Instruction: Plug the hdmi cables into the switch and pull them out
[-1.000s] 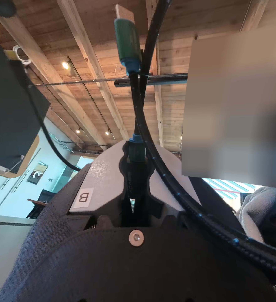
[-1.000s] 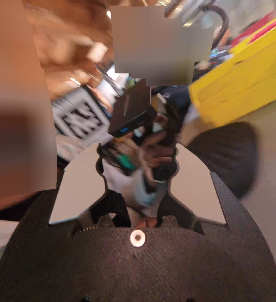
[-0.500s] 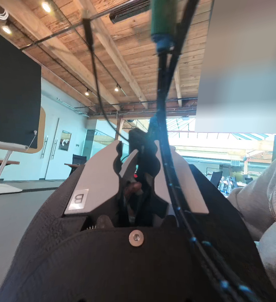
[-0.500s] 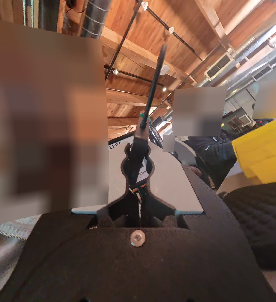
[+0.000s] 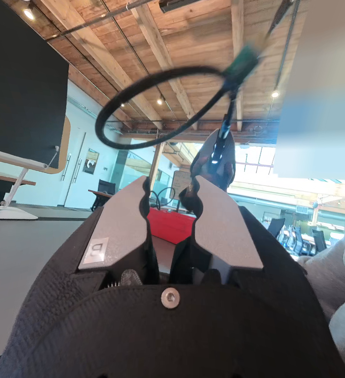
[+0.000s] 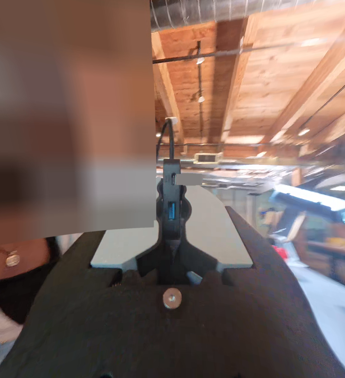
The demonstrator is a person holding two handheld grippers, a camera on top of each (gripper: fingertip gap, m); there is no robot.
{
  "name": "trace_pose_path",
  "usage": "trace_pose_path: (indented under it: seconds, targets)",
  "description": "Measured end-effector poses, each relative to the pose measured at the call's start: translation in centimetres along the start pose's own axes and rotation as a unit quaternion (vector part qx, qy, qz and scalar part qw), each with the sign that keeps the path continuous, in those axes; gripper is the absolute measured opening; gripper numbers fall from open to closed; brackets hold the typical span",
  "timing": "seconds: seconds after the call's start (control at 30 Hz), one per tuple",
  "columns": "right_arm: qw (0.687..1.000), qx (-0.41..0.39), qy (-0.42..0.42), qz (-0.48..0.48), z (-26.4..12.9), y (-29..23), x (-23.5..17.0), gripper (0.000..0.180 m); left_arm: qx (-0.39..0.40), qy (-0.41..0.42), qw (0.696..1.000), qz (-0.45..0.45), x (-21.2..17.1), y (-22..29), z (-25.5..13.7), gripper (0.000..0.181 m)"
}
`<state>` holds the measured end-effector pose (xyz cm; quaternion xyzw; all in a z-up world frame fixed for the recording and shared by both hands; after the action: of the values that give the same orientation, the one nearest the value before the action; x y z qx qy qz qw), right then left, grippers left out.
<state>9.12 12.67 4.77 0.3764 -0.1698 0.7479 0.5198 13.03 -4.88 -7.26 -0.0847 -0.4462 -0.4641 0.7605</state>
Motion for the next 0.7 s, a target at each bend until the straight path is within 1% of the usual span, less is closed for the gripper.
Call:
trace_pose_path:
  seconds: [0.03,0.1,0.13,0.17,0.2,0.23,0.3,0.33,0.37,0.4,0.43,0.47,0.53,0.6,0.63,0.67,0.7]
  targets:
    - [0.999,-0.023,-0.002,-0.049,0.2,0.1,2.0,0.013,0.005,0.009,1.000,-0.004,0.2,-0.1,-0.1,0.038]
    - [0.984,-0.081,-0.028,-0.153,0.3,0.3,6.3,0.013,0.010,0.020,1.000,-0.016,0.5,-0.4,-0.2,0.038]
    - [0.970,-0.121,-0.051,-0.205,0.0,0.3,8.4,0.013,0.011,0.022,0.999,-0.021,0.5,-0.5,-0.3,0.038]
    - [0.945,-0.169,-0.077,-0.270,-0.5,0.2,10.4,0.013,0.011,0.024,0.999,-0.023,0.6,-0.6,-0.3,0.038]
    - [0.905,-0.223,-0.102,-0.348,-1.3,-0.1,12.3,0.013,0.011,0.027,0.999,-0.024,0.6,-0.6,-0.3,0.038]
    - [0.849,-0.281,-0.125,-0.430,-2.4,-0.4,14.1,0.013,0.012,0.029,0.999,-0.024,0.7,-0.6,-0.3,0.037]
    - [0.710,-0.399,-0.166,-0.555,-5.7,-1.1,16.9,0.014,0.012,0.031,0.999,-0.024,0.7,-0.6,-0.4,0.037]
    - [0.642,-0.449,-0.188,-0.592,-7.7,-1.3,17.8,0.014,0.012,0.032,0.999,-0.025,0.7,-0.6,-0.4,0.037]
    - [0.582,-0.493,-0.211,-0.612,-10.0,-1.3,18.5,0.014,0.012,0.034,0.999,-0.024,0.8,-0.6,-0.4,0.037]
    - [0.534,-0.530,-0.231,-0.616,-12.5,-1.1,18.9,0.014,0.012,0.036,0.999,-0.024,0.8,-0.6,-0.5,0.037]
    - [0.502,-0.562,-0.249,-0.609,-15.2,-0.7,19.1,0.014,0.011,0.038,0.999,-0.024,0.8,-0.5,-0.5,0.037]
    - [0.485,-0.591,-0.267,-0.587,-18.1,-0.1,19.0,0.014,0.011,0.039,0.999,-0.023,0.8,-0.5,-0.5,0.037]
    - [0.471,-0.658,-0.318,-0.494,-24.2,1.5,18.6,0.014,0.011,0.039,0.999,-0.024,0.9,-0.5,-0.5,0.036]
    - [0.467,-0.730,-0.371,-0.332,-29.6,2.7,17.3,0.014,0.011,0.041,0.999,-0.024,0.9,-0.6,-0.5,0.036]
    - [0.463,-0.757,-0.388,-0.249,-31.6,2.9,16.3,0.015,0.012,0.042,0.999,-0.024,0.9,-0.6,-0.6,0.035]
    - [0.471,-0.765,-0.400,-0.183,-32.8,3.1,15.1,0.016,0.011,0.042,0.999,-0.025,0.9,-0.6,-0.6,0.035]
    - [0.491,-0.760,-0.400,-0.146,-33.1,3.5,14.2,0.016,0.011,0.043,0.999,-0.025,1.0,-0.6,-0.6,0.035]
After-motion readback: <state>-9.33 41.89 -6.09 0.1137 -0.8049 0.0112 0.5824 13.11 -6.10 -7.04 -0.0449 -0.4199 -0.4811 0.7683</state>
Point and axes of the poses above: each gripper's, where its closed fingertips meet, z out along the fingers, x out of its top, y = z × x across the jaws, the point moved 4 cm from there along -z, back along the fingers, and after that the axes turned 5 degrees about x, right-handed, at the moved point
